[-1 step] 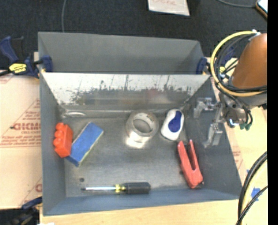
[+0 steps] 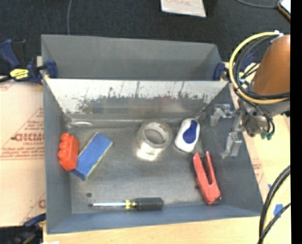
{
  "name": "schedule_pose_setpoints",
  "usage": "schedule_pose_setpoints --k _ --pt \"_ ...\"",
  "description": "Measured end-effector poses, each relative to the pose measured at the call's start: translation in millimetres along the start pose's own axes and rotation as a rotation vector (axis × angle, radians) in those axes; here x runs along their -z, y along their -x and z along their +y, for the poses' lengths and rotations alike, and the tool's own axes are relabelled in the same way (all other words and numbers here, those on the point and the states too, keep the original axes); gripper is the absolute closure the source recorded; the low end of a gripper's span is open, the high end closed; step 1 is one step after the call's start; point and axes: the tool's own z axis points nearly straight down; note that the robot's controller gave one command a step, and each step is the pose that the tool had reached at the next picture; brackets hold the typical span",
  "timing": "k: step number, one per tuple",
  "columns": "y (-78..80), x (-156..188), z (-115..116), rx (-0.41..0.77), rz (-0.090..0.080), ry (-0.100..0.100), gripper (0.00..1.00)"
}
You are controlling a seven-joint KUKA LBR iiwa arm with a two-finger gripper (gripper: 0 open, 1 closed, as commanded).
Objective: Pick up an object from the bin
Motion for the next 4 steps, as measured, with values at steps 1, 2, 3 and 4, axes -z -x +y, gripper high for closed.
schedule_pose_setpoints --k 1,2,3,4 --pt "65.1 -108.3 -8.1 0.229 -0.008 -0.003 0.0" --pt "86.5 -59.6 -4.4 0.213 -0.015 -0.004 0.0" --pt "87.6 -109.1 23.3 0.541 -0.01 -0.004 0.0" --pt "88.9 -146.0 6.9 0.861 -0.028 0.004 0.0"
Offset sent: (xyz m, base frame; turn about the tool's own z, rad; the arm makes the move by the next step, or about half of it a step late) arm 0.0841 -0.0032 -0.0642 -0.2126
